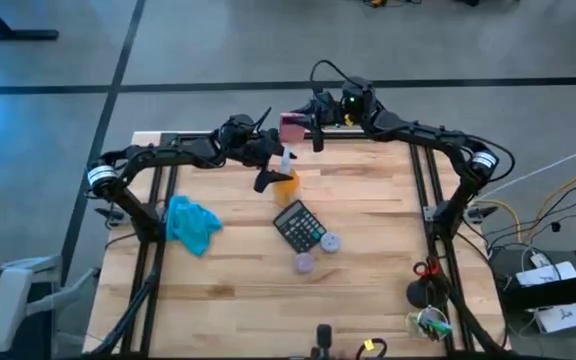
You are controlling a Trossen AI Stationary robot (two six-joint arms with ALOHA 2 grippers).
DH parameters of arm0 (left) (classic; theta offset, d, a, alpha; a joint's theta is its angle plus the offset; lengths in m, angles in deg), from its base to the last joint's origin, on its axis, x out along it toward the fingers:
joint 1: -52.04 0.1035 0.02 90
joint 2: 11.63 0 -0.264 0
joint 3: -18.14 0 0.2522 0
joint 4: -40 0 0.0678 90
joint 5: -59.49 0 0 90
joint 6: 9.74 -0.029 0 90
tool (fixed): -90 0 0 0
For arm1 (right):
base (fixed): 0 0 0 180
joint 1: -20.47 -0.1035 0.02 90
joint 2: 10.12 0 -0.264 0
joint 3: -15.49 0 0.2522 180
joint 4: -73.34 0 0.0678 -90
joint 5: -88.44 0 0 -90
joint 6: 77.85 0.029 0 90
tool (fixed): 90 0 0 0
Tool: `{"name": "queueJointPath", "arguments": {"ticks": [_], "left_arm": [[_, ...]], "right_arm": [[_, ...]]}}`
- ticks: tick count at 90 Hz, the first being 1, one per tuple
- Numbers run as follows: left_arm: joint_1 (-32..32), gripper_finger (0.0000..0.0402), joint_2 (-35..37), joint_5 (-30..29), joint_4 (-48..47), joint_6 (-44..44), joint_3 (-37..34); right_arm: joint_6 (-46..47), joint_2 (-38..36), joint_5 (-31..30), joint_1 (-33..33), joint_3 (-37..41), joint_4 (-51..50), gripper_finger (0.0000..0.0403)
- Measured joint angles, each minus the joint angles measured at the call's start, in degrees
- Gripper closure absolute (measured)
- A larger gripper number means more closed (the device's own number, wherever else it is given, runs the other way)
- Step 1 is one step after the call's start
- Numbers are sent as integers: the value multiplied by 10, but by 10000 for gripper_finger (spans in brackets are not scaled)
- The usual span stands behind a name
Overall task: Apply microfiber cloth
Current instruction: Spray the back and front of the pink cellphone using the orange spray bottle
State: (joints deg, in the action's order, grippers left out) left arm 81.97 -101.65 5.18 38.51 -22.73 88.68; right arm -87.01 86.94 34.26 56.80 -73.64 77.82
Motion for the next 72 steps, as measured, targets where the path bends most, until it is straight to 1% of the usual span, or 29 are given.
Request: {"name": "queueJointPath", "arguments": {"ticks": [13, 33, 52, 60, 68, 72], "left_arm": [[0, 90, 0, -9, -4, -5, 0], [1, 90, 2, -16, -7, -5, 0], [1, 95, 2, -20, -8, 1, 0], [0, 106, 2, -20, -9, 5, 0], [-1, 125, 2, -18, -12, 8, 0], [-2, 137, 2, -17, -12, 10, 0]], "right_arm": [[28, 13, -5, -9, 0, 3, 388], [80, 19, -14, -1, 0, 10, 388], [67, 21, -15, 0, 0, 14, 388], [68, 25, -18, 2, 0, 14, 388], [53, 25, -50, 10, -1, 20, 388], [56, 23, -53, 20, -6, 19, 388]]}}
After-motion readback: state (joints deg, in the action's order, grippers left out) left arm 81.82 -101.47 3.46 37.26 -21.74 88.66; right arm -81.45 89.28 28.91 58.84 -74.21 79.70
